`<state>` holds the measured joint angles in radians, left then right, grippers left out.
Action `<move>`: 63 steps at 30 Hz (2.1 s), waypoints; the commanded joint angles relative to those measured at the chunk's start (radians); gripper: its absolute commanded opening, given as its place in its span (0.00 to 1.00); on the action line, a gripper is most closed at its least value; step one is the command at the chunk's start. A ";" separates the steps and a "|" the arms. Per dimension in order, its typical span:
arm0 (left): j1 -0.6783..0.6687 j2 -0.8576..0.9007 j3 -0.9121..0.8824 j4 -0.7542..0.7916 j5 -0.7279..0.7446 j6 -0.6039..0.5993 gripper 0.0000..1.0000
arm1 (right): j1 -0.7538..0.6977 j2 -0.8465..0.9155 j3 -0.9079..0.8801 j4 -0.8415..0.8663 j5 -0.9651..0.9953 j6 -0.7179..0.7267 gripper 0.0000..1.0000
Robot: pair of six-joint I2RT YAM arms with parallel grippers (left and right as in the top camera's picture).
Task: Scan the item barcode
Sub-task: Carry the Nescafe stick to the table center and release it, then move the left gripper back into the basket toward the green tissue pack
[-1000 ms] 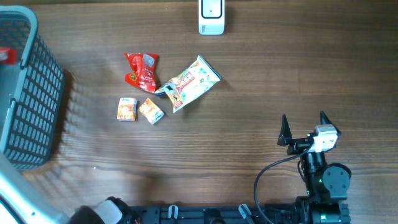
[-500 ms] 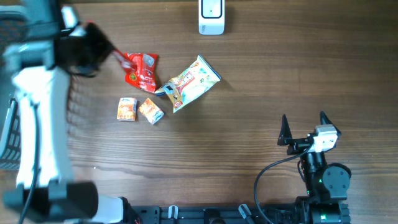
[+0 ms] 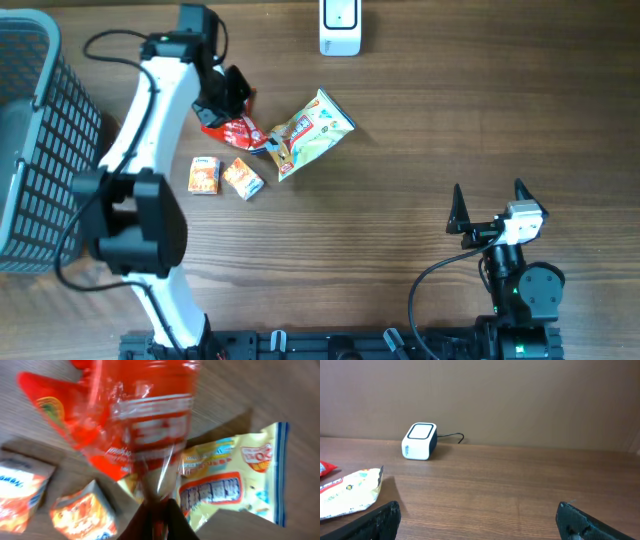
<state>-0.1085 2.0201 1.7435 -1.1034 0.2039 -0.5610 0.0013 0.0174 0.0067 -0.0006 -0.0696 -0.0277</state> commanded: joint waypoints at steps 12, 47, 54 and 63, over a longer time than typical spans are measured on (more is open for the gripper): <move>0.032 -0.009 0.095 -0.005 -0.018 0.007 0.83 | 0.004 -0.007 -0.002 0.002 0.014 0.008 1.00; 0.712 -0.198 0.265 -0.113 -0.580 -0.005 0.97 | 0.004 -0.007 -0.002 0.002 0.014 0.008 1.00; 0.761 -0.105 0.265 -0.137 -0.755 -0.056 0.98 | 0.004 -0.007 -0.002 0.002 0.014 0.008 1.00; 0.802 -0.016 0.263 -0.155 -0.791 -0.101 0.90 | 0.004 -0.007 -0.002 0.002 0.014 0.008 1.00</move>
<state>0.6827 1.9347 2.0075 -1.2423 -0.5278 -0.6338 0.0013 0.0174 0.0067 -0.0006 -0.0696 -0.0277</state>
